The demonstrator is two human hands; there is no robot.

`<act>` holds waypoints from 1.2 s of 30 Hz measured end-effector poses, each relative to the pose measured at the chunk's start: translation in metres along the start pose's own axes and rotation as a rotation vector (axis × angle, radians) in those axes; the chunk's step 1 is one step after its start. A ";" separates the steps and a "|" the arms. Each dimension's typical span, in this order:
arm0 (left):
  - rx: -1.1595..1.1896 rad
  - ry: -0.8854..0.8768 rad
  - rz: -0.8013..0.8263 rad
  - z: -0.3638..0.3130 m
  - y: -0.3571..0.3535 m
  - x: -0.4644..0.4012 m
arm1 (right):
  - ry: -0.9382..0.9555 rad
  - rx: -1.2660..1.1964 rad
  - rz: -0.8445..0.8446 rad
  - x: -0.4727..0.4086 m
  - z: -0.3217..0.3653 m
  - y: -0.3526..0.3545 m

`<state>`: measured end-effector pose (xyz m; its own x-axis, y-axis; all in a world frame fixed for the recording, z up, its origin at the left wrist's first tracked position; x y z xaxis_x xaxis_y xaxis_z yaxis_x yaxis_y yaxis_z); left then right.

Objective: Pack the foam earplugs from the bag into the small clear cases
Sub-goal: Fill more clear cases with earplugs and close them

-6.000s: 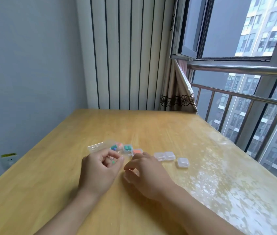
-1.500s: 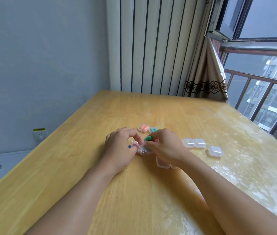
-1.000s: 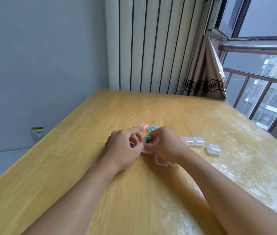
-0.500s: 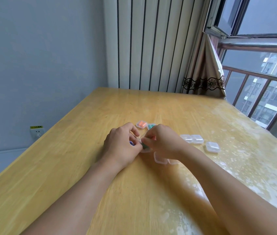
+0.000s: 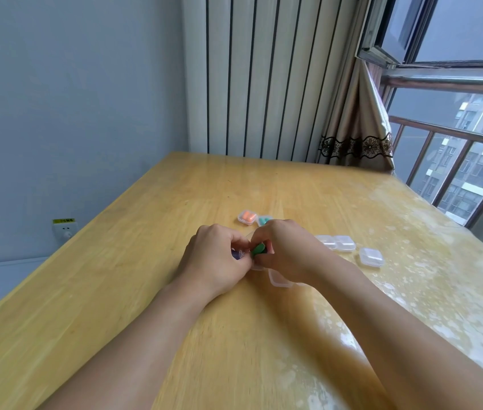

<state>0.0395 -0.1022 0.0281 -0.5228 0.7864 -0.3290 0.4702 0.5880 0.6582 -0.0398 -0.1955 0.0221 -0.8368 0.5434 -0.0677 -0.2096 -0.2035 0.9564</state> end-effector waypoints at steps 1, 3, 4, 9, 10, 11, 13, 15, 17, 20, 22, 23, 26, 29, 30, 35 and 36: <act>0.001 0.000 0.004 -0.001 0.000 0.000 | 0.010 -0.002 -0.014 0.001 0.002 0.002; 0.000 -0.001 0.012 -0.001 0.000 0.000 | 0.032 -0.043 -0.078 0.005 0.004 0.010; -0.003 -0.001 0.010 -0.001 0.000 0.000 | 0.039 -0.099 -0.116 0.007 0.004 0.014; -0.054 0.017 -0.045 0.002 0.004 0.000 | -0.090 -0.706 -0.196 0.017 -0.017 0.023; -0.052 0.016 -0.051 0.001 0.004 0.000 | -0.137 -0.825 -0.195 0.019 -0.022 0.021; -0.052 0.010 -0.056 0.000 0.004 0.000 | -0.180 -0.913 -0.192 0.020 -0.025 0.018; -0.063 -0.005 -0.068 -0.001 0.004 0.000 | -0.232 -1.019 -0.183 0.022 -0.029 0.015; -0.088 -0.015 -0.092 -0.001 0.006 -0.001 | -0.241 -1.062 -0.206 0.021 -0.030 0.015; -0.116 -0.026 -0.151 -0.002 0.012 -0.001 | -0.231 -1.076 -0.305 0.022 -0.035 0.024; -0.205 -0.022 -0.246 0.001 0.025 -0.002 | -0.176 -1.031 -0.436 0.028 -0.041 0.046; -0.236 -0.011 -0.264 0.004 0.029 -0.003 | -0.126 -0.975 -0.359 0.032 -0.037 0.051; -0.245 -0.009 -0.267 0.005 0.029 -0.003 | -0.106 -0.940 -0.295 0.034 -0.034 0.051; -0.273 -0.042 -0.304 -0.003 0.032 0.000 | -0.123 -0.865 -0.126 0.042 -0.037 0.044; -0.093 -0.223 -0.364 -0.026 0.039 0.007 | -0.154 -0.836 0.013 0.048 -0.043 0.037; 0.022 -0.295 -0.298 -0.036 0.036 0.010 | -0.164 -0.829 0.043 0.049 -0.045 0.035; 0.101 -0.268 0.322 -0.051 -0.035 0.030 | -0.206 -0.846 0.155 0.054 -0.046 0.024; 0.080 -0.256 0.347 -0.050 -0.040 0.030 | -0.211 -0.828 0.145 0.055 -0.047 0.026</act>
<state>-0.0306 -0.1116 0.0254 -0.1358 0.9555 -0.2620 0.6459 0.2859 0.7079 -0.1148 -0.2096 0.0302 -0.7894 0.5895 0.1714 -0.4779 -0.7654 0.4310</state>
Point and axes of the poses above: each hand's wrist, its own x-axis away from the middle knuckle, its own y-axis out of the back of the hand, z = x × y, the point moved 10 cm from there along -x, towards the middle knuckle, and after that the axes turned 1 degree about -y, right-handed, at the moved point
